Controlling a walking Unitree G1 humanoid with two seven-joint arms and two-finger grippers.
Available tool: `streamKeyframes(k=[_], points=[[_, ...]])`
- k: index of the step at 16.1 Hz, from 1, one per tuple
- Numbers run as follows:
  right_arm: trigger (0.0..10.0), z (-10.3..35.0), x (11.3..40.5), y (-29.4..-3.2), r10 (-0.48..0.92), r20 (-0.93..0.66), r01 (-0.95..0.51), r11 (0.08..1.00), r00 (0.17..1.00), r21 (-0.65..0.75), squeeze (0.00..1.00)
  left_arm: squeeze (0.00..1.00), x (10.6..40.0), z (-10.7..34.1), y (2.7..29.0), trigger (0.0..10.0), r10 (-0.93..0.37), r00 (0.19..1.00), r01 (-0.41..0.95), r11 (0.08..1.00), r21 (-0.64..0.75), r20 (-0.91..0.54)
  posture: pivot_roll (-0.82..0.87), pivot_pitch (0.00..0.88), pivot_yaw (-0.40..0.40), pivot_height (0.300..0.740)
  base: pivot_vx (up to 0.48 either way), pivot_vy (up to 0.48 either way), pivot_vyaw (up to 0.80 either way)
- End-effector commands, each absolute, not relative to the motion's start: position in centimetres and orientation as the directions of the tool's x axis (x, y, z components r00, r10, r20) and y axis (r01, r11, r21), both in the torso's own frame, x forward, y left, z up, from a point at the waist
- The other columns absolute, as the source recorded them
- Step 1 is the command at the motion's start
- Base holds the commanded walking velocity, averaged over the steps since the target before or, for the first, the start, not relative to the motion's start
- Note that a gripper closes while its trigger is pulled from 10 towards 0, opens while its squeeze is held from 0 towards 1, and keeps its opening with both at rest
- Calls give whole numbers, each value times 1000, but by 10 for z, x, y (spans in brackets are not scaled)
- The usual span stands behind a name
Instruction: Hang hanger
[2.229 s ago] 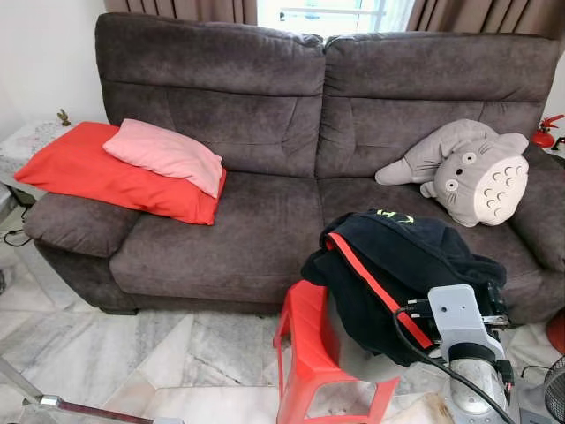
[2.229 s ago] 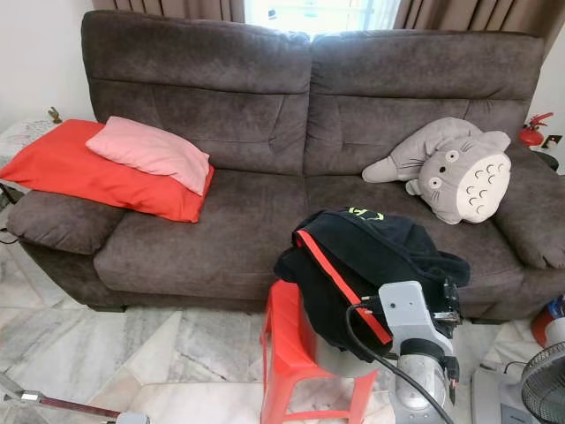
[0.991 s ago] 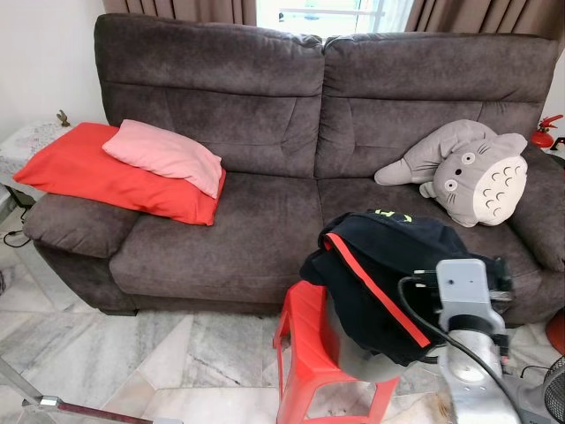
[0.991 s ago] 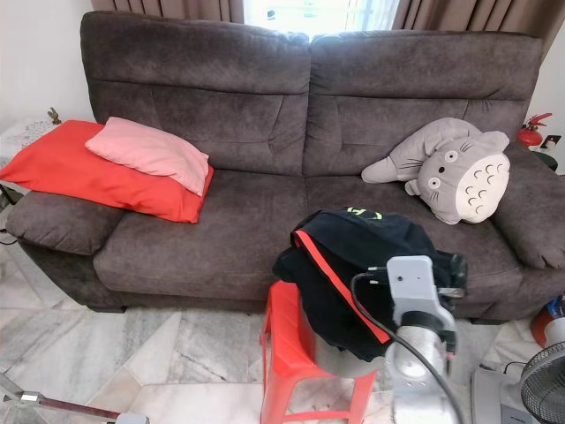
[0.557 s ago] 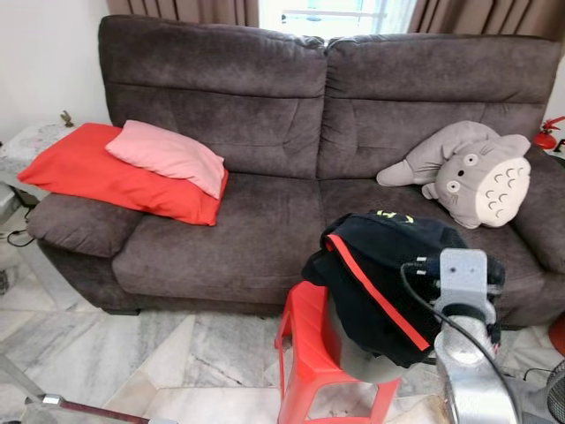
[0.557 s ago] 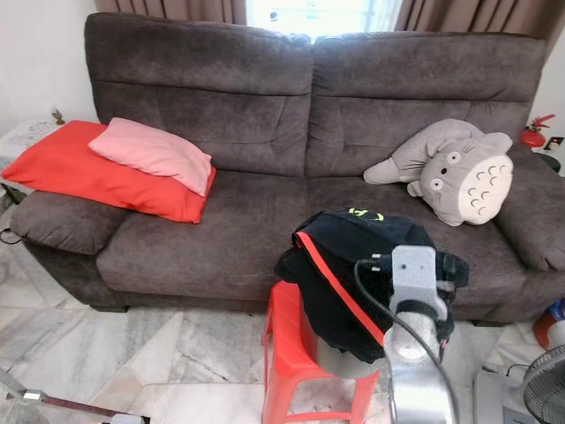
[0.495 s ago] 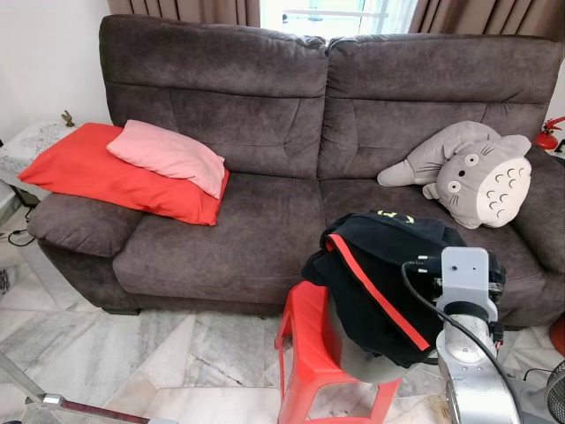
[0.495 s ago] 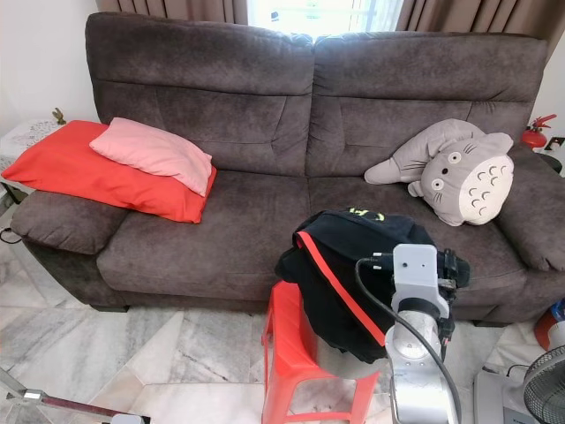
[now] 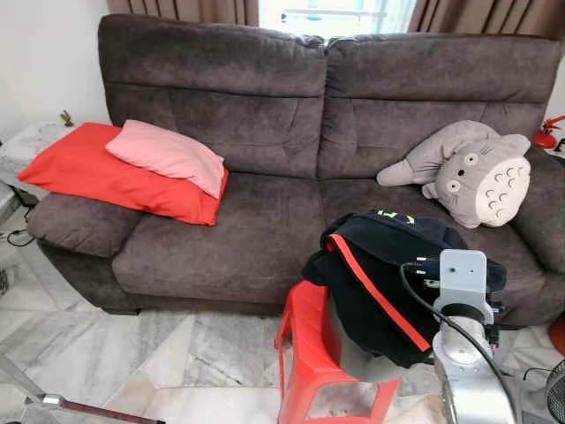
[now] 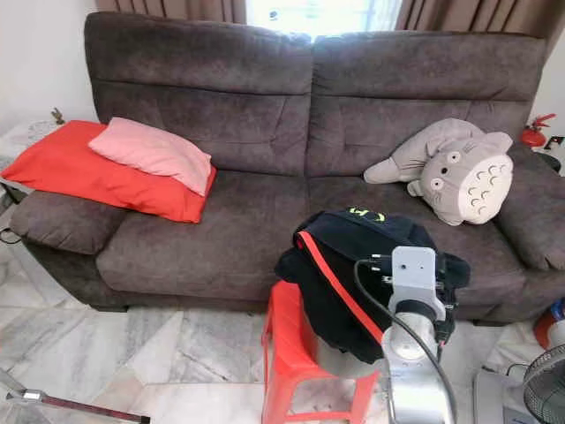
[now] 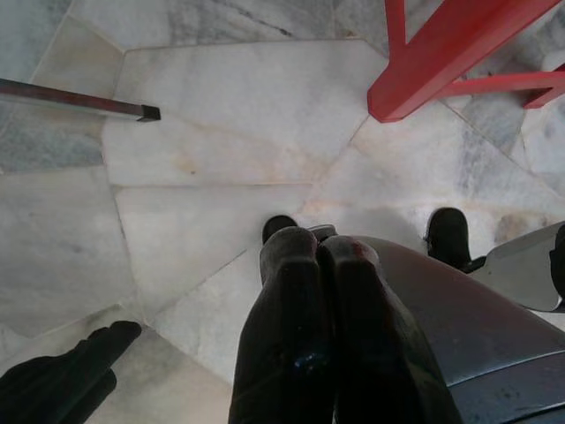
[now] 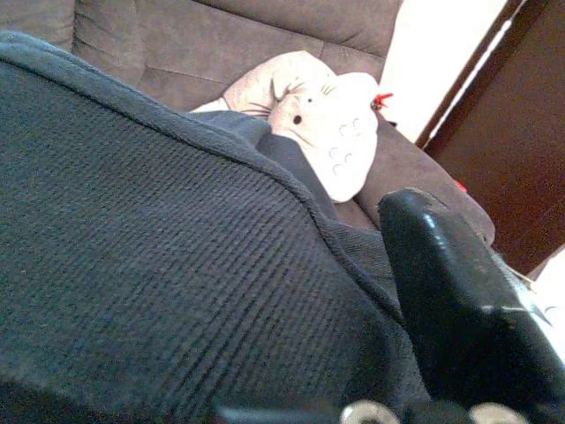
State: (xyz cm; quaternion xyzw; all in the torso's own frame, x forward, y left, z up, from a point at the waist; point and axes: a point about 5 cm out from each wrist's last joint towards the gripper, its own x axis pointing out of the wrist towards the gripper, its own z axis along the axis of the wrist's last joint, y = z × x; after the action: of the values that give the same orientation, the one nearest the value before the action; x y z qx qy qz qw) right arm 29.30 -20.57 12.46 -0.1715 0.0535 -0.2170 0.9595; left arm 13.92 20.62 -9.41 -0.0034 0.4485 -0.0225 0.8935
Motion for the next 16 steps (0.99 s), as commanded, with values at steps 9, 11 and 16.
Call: streamKeyframes(k=[9, 11, 16], points=[[0, 135, 293, -203, -429, 31, 414, 846, 903, -338, 0, 0, 141, -93, 212, 10000, -62, 573, 60, 998, -34, -817, -58, 24, -15, 740, 0, 0, 0], [0, 137, 292, -200, -424, 54, 418, 849, 904, -323, 0, 0, 140, -93, 215, 10000, -59, 569, 63, 998, -28, -820, -56, 25, -15, 740, 0, 0, 0], [0, 142, 293, -203, -445, 64, 445, 854, 893, -269, 0, 0, 150, -89, 216, 10000, -65, 590, 64, 997, -34, -804, -56, 16, -11, 740, 0, 0, 0]])
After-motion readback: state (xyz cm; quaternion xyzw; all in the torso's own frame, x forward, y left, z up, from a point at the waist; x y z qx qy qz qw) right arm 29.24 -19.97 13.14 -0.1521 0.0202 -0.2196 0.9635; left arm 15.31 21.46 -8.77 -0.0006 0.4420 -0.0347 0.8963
